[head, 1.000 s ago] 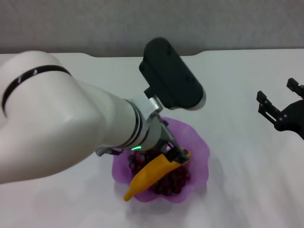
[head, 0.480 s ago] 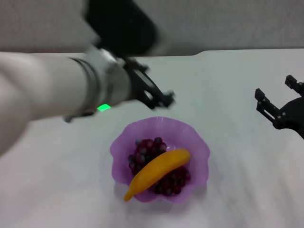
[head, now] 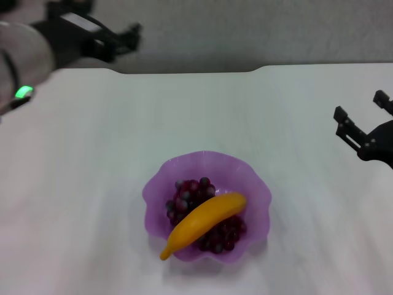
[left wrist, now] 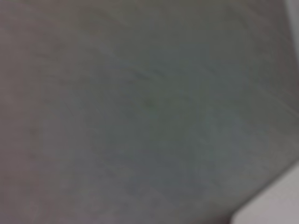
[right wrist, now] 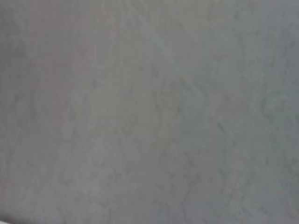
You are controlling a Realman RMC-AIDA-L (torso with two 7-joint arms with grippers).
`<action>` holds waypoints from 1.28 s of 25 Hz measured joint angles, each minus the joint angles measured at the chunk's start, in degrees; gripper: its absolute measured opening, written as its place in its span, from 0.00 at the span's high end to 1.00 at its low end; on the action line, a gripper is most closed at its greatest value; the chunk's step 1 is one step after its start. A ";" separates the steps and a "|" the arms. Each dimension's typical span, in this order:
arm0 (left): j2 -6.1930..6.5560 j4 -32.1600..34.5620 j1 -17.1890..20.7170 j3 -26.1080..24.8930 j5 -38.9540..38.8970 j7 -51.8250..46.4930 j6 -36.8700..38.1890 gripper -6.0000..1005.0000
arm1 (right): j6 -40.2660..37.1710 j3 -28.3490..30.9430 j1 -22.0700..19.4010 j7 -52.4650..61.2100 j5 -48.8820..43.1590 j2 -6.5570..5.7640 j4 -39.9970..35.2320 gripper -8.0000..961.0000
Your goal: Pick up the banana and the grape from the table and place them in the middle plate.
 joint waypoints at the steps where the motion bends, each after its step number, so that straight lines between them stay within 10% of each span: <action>1: 0.00 -0.57 0.65 -0.91 -2.05 1.27 -1.42 0.16 | 0.41 0.21 -0.06 0.33 -0.01 0.00 -0.15 0.17; 11: 0.08 -10.27 6.09 -9.84 -39.66 30.24 -16.54 0.16 | 0.85 0.92 -0.62 0.97 -1.03 0.00 -0.05 0.17; 22: -0.19 -30.00 4.90 -20.39 -94.47 80.13 -6.57 0.16 | 0.63 1.45 -0.65 0.98 -1.05 0.00 -0.17 0.17; 32: -0.57 -44.11 6.17 -20.03 -111.72 101.39 -1.67 0.16 | 0.57 2.89 -0.57 0.97 -0.42 0.18 -1.03 0.17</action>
